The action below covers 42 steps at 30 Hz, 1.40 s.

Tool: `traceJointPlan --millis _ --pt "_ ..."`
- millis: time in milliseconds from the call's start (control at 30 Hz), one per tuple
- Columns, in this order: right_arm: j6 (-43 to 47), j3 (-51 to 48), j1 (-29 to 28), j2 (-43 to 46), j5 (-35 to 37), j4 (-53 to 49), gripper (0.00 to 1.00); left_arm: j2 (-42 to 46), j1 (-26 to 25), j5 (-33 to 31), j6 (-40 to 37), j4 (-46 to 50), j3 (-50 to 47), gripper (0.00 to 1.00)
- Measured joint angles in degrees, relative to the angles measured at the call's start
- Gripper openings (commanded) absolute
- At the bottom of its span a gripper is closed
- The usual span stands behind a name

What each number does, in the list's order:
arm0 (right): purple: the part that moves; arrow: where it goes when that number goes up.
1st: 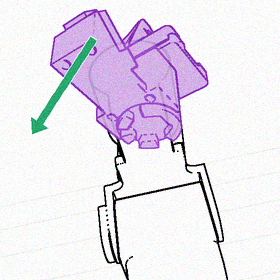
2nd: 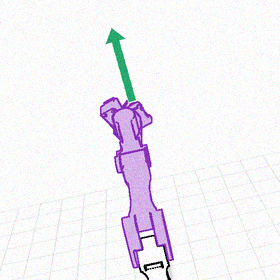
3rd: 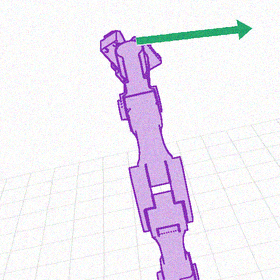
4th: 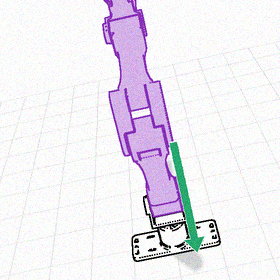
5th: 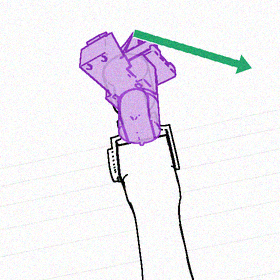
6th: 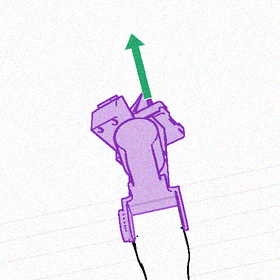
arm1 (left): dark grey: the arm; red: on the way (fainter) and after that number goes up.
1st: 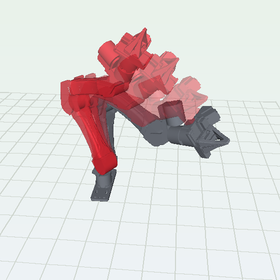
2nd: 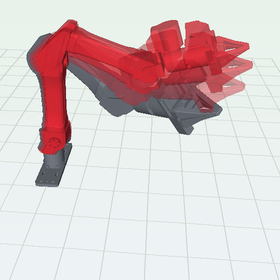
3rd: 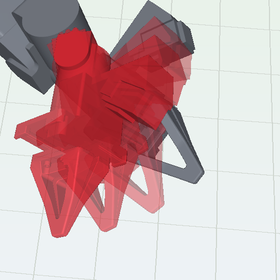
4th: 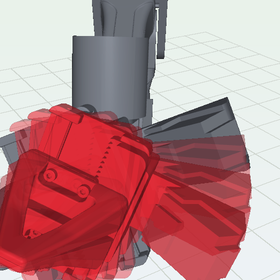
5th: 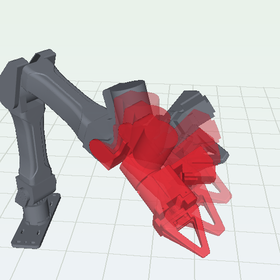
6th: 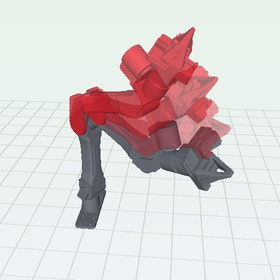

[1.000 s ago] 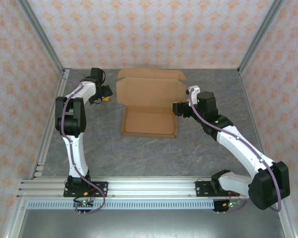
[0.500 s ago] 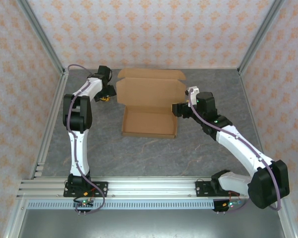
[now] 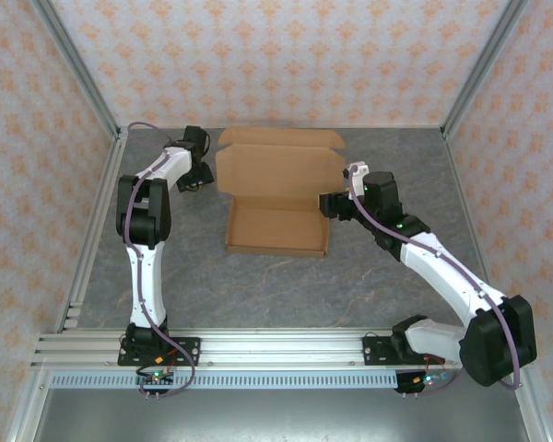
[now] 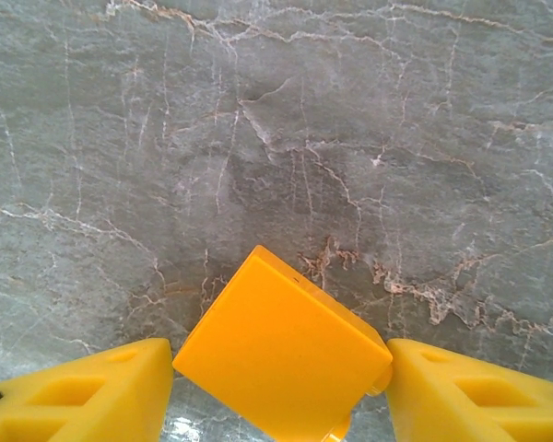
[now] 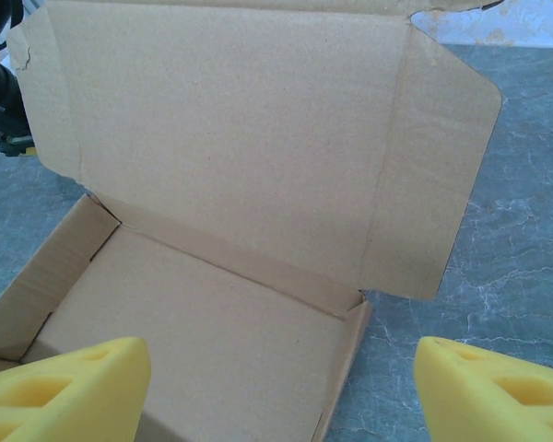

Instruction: Fold the paper box

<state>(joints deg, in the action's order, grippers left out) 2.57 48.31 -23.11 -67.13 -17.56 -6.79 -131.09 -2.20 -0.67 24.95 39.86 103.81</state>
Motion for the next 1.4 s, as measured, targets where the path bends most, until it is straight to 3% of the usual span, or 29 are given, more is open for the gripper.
traceJointPlan --millis 367,767,1400 --pt "0.00 0.00 0.00 0.00 0.00 -0.02 0.75 4.48 2.45 -0.24 0.22 -0.83 -6.91 0.69" --pt "-0.02 0.00 0.00 0.00 0.00 -0.02 0.75 5.86 3.32 0.42 -0.02 -0.63 -6.99 0.63" --pt "-0.02 0.00 0.00 0.00 0.00 -0.07 0.74 2.19 3.32 0.37 -1.07 -0.26 -2.51 0.43"
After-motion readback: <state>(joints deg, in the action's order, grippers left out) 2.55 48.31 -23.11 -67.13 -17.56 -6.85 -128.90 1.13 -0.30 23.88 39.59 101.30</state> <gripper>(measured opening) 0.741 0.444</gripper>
